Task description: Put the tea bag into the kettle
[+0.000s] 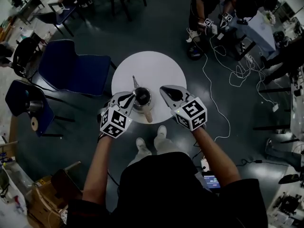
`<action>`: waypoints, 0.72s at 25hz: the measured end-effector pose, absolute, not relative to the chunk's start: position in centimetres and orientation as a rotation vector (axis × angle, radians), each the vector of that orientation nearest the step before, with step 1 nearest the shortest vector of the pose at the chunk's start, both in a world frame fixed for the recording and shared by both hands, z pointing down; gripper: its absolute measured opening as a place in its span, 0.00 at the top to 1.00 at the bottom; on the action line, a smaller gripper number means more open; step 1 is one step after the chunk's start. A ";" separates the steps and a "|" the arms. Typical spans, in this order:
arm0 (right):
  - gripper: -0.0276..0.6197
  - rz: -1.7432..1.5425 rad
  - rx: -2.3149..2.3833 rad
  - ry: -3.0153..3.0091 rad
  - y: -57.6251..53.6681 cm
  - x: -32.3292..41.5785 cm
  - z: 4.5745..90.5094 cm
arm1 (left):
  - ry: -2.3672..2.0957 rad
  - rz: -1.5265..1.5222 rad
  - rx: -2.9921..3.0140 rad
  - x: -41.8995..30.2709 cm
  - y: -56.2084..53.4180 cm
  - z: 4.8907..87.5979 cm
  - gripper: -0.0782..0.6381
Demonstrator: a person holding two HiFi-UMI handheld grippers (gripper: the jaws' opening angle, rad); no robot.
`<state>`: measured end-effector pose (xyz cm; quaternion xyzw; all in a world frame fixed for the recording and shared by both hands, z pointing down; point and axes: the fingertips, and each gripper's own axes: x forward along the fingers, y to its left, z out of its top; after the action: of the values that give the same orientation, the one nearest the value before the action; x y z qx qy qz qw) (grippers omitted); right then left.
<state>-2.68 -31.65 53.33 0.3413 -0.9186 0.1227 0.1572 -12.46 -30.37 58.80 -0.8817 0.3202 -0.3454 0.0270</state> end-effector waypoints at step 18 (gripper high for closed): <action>0.93 0.129 1.069 -2.683 -26.6 -9.2 46.8 | 1.061 -0.653 -2.787 -17.8 -25.0 50.7 0.87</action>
<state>-9.25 -26.61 46.84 0.3669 -0.9208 0.0444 0.1249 -17.84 -24.95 50.67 -0.9120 0.3472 -0.2137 0.0446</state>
